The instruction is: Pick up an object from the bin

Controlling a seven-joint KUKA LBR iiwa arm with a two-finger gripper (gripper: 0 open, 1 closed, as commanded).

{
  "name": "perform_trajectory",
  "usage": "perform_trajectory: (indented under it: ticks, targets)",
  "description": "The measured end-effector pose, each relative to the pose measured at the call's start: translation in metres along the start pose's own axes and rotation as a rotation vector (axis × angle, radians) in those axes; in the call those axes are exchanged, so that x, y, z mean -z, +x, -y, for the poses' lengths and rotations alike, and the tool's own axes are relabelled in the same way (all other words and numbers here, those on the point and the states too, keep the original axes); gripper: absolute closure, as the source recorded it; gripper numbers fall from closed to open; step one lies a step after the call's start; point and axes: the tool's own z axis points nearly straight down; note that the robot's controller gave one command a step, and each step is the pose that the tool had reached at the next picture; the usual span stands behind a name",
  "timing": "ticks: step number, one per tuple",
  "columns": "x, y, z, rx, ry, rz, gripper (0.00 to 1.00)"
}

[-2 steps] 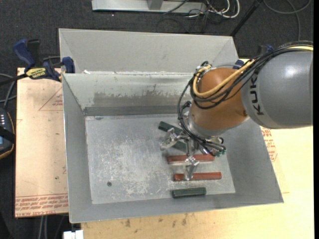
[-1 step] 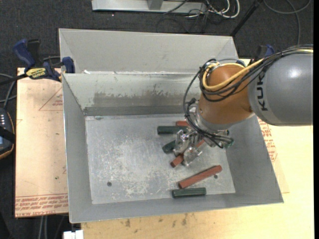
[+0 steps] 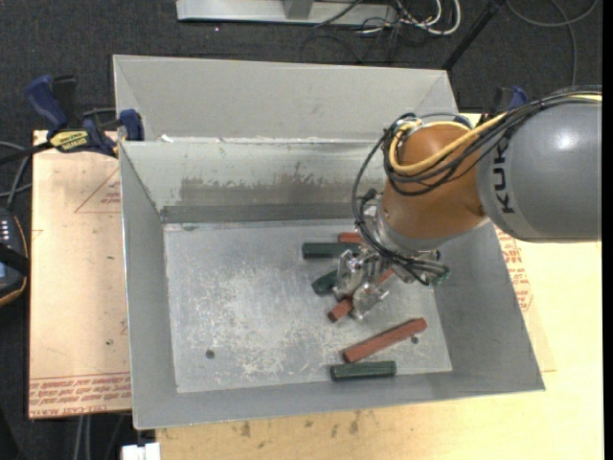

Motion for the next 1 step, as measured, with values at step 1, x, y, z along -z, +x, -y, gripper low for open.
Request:
perform_trajectory:
  ticks: [1]
  targets:
    - [0.1886,-0.0027,-0.0092,0.072,0.005,-0.007,1.00]
